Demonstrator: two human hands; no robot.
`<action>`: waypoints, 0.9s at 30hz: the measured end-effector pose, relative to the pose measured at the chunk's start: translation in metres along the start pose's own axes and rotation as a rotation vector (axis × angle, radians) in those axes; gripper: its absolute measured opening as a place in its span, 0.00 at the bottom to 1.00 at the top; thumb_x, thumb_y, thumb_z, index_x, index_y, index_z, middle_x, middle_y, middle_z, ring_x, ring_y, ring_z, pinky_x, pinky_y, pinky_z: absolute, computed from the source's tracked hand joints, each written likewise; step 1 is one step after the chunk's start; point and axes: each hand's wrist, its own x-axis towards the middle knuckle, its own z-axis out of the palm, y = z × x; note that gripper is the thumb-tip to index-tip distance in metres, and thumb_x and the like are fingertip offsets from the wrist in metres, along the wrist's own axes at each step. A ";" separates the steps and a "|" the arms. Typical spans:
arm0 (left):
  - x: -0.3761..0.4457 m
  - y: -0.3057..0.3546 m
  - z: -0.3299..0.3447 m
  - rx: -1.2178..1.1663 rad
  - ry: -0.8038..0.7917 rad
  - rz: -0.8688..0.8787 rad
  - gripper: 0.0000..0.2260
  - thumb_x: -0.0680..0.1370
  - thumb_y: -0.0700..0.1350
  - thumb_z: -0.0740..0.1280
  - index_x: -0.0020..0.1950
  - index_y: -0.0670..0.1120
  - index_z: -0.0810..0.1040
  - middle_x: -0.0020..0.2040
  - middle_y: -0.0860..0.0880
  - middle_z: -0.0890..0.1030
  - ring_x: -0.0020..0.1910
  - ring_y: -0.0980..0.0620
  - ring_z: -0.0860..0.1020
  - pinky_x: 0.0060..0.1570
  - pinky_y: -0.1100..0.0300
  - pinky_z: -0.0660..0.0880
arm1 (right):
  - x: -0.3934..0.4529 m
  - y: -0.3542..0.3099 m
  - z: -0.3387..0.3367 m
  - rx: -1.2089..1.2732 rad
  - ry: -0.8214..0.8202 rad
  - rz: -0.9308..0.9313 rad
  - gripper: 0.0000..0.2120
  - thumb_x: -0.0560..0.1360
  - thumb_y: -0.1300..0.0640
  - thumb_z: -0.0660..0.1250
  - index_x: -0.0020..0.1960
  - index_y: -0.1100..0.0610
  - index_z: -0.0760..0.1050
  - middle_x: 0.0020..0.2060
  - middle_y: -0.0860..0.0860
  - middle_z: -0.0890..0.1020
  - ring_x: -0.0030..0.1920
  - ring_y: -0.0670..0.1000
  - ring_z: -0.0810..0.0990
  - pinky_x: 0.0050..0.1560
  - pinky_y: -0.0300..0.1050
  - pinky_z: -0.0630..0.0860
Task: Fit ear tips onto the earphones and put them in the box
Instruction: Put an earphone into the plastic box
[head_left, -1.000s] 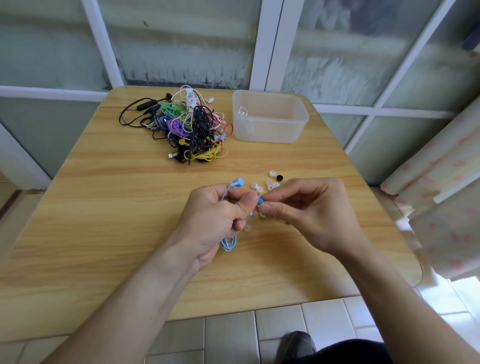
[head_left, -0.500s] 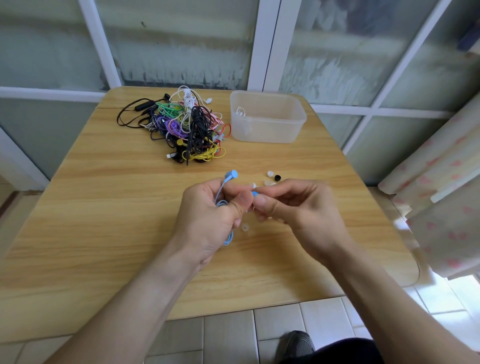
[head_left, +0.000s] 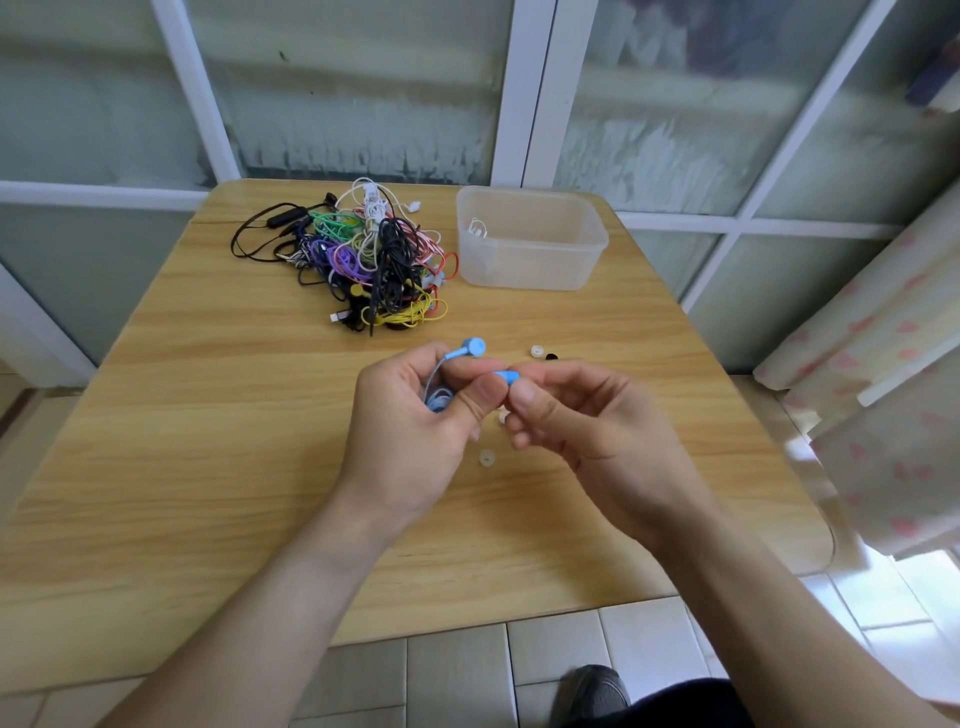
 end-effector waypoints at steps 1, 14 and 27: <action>0.000 -0.001 0.000 -0.021 -0.001 -0.043 0.03 0.73 0.40 0.72 0.42 0.47 0.82 0.25 0.51 0.73 0.24 0.55 0.69 0.25 0.66 0.65 | 0.000 -0.001 -0.001 -0.060 0.005 -0.046 0.13 0.67 0.61 0.72 0.50 0.65 0.80 0.36 0.57 0.82 0.34 0.51 0.80 0.38 0.40 0.78; -0.001 0.002 0.005 -0.447 -0.103 -0.433 0.11 0.69 0.43 0.69 0.47 0.38 0.78 0.31 0.48 0.77 0.24 0.56 0.66 0.21 0.67 0.58 | 0.002 -0.003 -0.005 -0.337 0.051 -0.277 0.06 0.68 0.61 0.74 0.45 0.58 0.82 0.36 0.50 0.86 0.34 0.45 0.83 0.36 0.37 0.77; -0.001 0.003 0.001 -0.478 -0.171 -0.492 0.11 0.70 0.41 0.67 0.49 0.37 0.77 0.32 0.47 0.76 0.23 0.57 0.67 0.21 0.67 0.58 | 0.007 -0.001 -0.013 0.033 -0.106 0.059 0.08 0.68 0.61 0.71 0.46 0.63 0.81 0.38 0.58 0.83 0.36 0.51 0.80 0.39 0.40 0.79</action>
